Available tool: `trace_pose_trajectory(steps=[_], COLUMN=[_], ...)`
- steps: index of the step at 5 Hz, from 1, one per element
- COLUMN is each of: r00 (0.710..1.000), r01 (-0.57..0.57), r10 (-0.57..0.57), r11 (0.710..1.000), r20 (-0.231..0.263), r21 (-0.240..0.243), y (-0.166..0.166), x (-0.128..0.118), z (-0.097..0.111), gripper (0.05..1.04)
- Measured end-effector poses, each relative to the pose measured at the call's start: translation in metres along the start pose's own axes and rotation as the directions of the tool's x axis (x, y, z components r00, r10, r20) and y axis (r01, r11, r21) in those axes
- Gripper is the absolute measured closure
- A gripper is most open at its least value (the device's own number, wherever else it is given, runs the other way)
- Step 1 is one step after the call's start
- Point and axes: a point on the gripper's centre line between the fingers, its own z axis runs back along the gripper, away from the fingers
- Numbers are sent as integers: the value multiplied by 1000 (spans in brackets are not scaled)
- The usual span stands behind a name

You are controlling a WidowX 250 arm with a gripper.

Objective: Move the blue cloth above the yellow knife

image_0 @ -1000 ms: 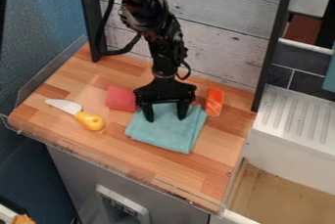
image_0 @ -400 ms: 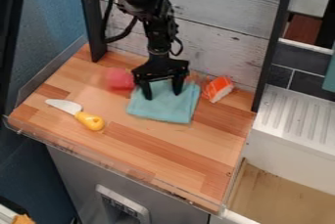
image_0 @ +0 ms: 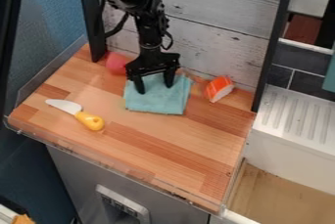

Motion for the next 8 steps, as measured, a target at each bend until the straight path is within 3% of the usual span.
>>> trace_pose_trajectory(steps=[4, 6, 8], r00=[986, 985, 982], r01=[-164, -174, -186], r10=[162, 174, 186], r11=[985, 984, 982], r20=[34, 12, -14], r21=[60, 26, -18], y=[50, 50, 55], x=[29, 26, 20], z=[-2, -3, 12], gripper=[85, 85, 84])
